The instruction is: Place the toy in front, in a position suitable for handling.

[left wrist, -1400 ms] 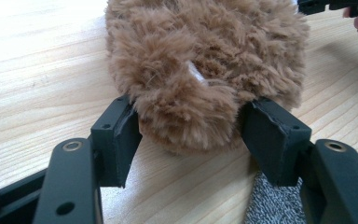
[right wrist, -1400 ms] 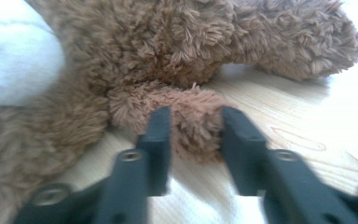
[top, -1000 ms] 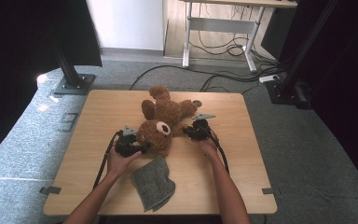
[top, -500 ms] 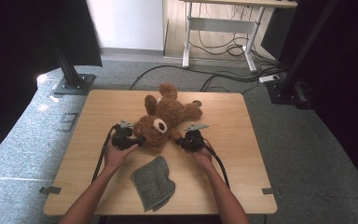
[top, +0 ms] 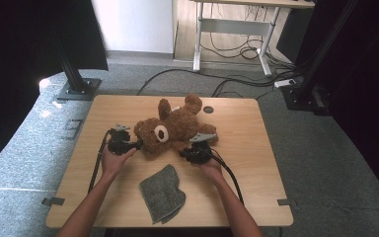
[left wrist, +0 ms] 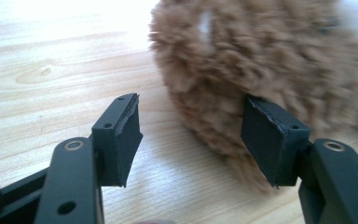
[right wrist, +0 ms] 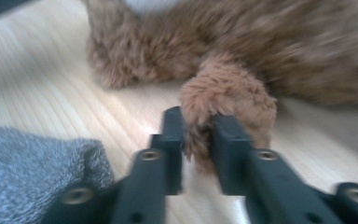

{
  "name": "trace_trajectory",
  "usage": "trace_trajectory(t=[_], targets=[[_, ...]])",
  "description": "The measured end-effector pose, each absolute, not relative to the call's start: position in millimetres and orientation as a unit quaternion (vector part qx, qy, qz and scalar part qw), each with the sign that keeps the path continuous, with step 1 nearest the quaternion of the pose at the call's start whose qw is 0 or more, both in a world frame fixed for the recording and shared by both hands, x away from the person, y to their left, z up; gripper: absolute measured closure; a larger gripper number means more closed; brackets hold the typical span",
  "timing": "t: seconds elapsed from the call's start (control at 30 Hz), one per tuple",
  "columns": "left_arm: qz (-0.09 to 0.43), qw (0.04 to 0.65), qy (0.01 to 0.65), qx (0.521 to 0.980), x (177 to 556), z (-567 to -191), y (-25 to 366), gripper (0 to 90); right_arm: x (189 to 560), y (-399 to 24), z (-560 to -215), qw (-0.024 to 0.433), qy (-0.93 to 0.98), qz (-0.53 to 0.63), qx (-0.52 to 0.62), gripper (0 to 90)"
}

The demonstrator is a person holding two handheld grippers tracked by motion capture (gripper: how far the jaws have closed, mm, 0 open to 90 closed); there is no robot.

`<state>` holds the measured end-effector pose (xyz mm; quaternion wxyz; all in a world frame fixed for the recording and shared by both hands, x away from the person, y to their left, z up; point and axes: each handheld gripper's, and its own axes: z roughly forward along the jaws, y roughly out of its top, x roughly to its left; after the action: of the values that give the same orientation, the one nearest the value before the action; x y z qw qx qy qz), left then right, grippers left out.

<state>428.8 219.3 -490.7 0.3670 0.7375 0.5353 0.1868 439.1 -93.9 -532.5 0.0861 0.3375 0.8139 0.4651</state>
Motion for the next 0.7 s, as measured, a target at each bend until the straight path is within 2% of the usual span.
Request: trace_trajectory(t=[0.07,0.23,0.33,0.47,0.7], targets=[[0.187,0.373,0.529,0.739,425,-486,219,35.3,441,-112,-519,0.128,0.799,0.473,0.349,60.4],[0.184,0.379,0.525,0.740,422,-484,217,34.3,456,-141,-509,0.168,0.774,0.470,0.390,56.4],[0.179,0.375,0.524,0.743,423,-487,214,33.6,472,-162,-506,0.195,0.757,0.459,0.423,50.1],[0.175,0.371,0.525,0.746,425,-490,213,33.2,485,-172,-504,0.205,0.745,0.458,0.439,44.3],[0.167,0.366,0.527,0.748,427,-494,213,32.1,504,-171,-515,0.189,0.754,0.439,0.451,36.7]])
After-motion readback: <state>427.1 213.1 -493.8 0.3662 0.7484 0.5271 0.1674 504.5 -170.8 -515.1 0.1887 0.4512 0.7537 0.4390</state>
